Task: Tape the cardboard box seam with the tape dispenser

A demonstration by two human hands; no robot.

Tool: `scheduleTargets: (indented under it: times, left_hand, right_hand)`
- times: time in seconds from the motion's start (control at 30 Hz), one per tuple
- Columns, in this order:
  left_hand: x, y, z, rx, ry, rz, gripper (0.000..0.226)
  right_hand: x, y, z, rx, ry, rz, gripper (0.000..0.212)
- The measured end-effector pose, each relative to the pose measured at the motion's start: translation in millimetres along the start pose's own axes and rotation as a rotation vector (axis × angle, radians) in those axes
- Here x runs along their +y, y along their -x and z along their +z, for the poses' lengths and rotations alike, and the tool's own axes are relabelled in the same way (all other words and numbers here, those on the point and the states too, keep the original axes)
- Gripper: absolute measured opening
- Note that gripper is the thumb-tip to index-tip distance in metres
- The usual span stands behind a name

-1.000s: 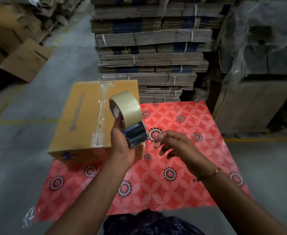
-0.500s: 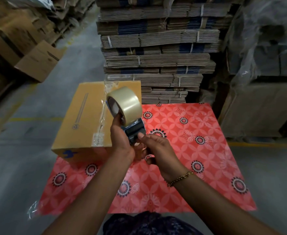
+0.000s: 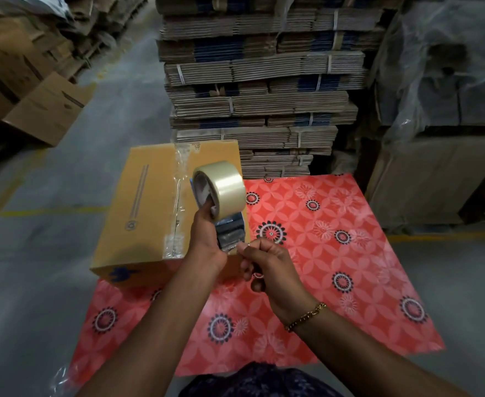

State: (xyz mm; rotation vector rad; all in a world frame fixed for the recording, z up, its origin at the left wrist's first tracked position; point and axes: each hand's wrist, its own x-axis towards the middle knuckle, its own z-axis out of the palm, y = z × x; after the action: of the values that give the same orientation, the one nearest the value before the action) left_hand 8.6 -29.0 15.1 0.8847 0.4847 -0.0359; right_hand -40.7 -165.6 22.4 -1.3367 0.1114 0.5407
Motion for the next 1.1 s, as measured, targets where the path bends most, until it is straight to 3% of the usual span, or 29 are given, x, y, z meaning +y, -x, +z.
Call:
scheduleTargets:
  times: [0.1,0.37,0.67,0.73,0.97,1.03,1.1]
  left_hand:
    - [1.5,-10.9,-11.8,0.086,-0.048,-0.048,0.035]
    - [-4.0,-35.1,-35.2,0.092,-0.041,-0.193,0.044]
    - [-13.7,-62.3,-47.3,0.122,-0.298,-0.305,0.031]
    - [-12.2,-68.0,-50.6,0.108,-0.392,-0.250,0.018]
    - [-8.7,-95.4,-68.6,0.093,-0.786,-0.022,0.011]
    - [-8.9,-99.3,-75.3,0.110,-1.050,0.112,0.007]
    - [-11.5,-103.1,-88.8,0.149,-1.427,0.290,0.018]
  right_hand:
    - [7.8,2.1,9.6,0.031,-0.027,0.020,0.029]
    - [28.5,7.4,20.2,0.126,-0.032,0.062,0.030]
    - [55.5,-8.1,19.4,0.293,-0.064,0.142,0.024]
    - [60.6,-12.9,15.7,0.325,-0.079,0.160,0.026]
    - [73.0,-28.7,12.5,0.333,-0.050,0.191,0.016]
    - [76.8,-31.5,14.5,0.319,-0.061,0.209,0.015]
    - [80.2,-33.8,16.7,0.305,-0.067,0.222,0.015]
